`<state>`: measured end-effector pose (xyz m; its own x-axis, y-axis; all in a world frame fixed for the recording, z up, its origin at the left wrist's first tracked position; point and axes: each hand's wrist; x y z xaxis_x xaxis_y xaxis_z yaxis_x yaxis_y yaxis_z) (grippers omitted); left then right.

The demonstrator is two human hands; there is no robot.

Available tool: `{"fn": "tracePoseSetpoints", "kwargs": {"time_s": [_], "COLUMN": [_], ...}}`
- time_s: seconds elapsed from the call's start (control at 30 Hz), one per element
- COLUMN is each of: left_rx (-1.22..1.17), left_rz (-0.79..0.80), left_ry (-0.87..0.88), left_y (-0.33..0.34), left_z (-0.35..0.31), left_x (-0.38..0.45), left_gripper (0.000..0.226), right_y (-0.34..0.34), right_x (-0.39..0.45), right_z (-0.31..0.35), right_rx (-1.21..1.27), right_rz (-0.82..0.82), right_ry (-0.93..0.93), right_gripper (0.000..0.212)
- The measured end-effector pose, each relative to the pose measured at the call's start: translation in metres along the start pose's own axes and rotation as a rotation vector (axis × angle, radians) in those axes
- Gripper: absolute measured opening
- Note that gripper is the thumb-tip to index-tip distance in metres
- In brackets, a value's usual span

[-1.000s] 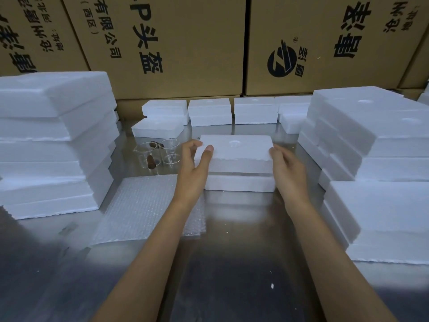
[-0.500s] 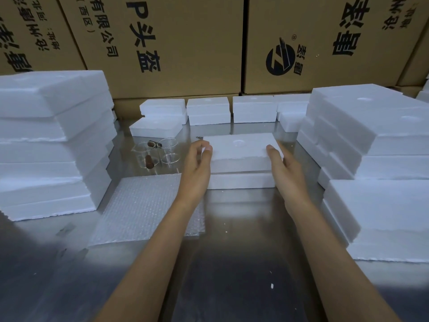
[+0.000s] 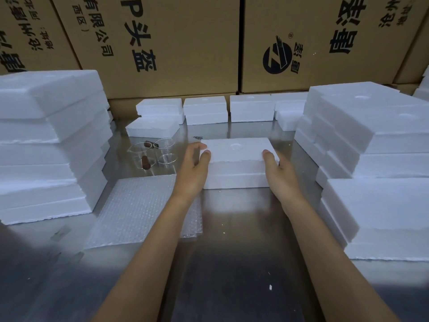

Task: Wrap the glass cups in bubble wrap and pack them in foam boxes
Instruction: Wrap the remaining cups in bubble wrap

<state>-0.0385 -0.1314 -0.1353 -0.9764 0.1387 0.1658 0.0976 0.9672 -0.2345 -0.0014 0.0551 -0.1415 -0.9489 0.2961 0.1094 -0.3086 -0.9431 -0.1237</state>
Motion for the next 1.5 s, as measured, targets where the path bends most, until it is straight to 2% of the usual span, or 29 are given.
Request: {"fn": "tracePoseSetpoints", "kwargs": {"time_s": [0.17, 0.33, 0.47, 0.7, 0.83, 0.9, 1.0, 1.1, 1.2, 1.3, 1.43, 1.5], "left_rx": [0.023, -0.012, 0.041, -0.06, -0.069, -0.062, -0.043, 0.011, 0.074, 0.052, 0.002, 0.009], "left_rz": [-0.014, -0.048, -0.035, -0.023, -0.025, -0.032, -0.039, 0.051, 0.18, 0.318, 0.429, 0.494], "left_ry": [-0.016, -0.023, -0.014, -0.121, -0.131, -0.106, -0.03, -0.004, -0.013, -0.005, 0.019, 0.039], "left_y": [0.004, 0.004, 0.009, 0.011, 0.002, -0.006, -0.019, -0.022, -0.007, 0.021, 0.062, 0.079], "left_z": [-0.003, -0.005, -0.007, -0.022, -0.057, -0.083, -0.118, -0.138, -0.142, -0.141, -0.148, -0.153], "left_x": [-0.003, -0.01, -0.012, -0.009, -0.016, -0.023, -0.042, -0.066, -0.089, -0.109, -0.123, -0.127], "left_gripper": [0.012, 0.005, 0.02, 0.024, 0.026, 0.027, 0.025, 0.027, 0.033, 0.035, 0.03, 0.031], "right_y": [0.0, 0.004, 0.004, 0.005, -0.003, -0.01, -0.02, -0.039, -0.072, -0.112, -0.16, -0.18], "right_x": [0.002, -0.001, -0.003, -0.008, -0.019, -0.029, -0.052, -0.082, -0.105, -0.121, -0.139, -0.146], "right_z": [-0.001, 0.0, 0.001, 0.014, 0.041, 0.067, 0.105, 0.125, 0.131, 0.132, 0.131, 0.13], "right_rx": [-0.064, -0.072, -0.113, -0.114, -0.05, -0.111, -0.194, -0.235, -0.286, -0.325, -0.288, -0.314], "right_rz": [-0.018, -0.175, -0.239, -0.22, -0.237, -0.231, -0.271, -0.32, -0.321, -0.345, -0.377, -0.388], "right_ry": [0.011, 0.07, 0.086, 0.124, 0.079, 0.045, -0.071, -0.208, -0.201, -0.124, 0.03, 0.095], "right_gripper": [0.018, 0.028, 0.029, 0.026, 0.028, 0.03, 0.043, 0.034, 0.033, 0.035, 0.028, 0.033]}}
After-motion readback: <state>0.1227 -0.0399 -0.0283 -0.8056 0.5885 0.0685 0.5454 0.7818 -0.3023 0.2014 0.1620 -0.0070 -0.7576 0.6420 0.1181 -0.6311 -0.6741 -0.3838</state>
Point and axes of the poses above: each hand's wrist, its own x-axis towards the middle knuckle, its own y-axis out of the palm, z = x × y, and after that the axes turned 8 degrees about z, right-handed
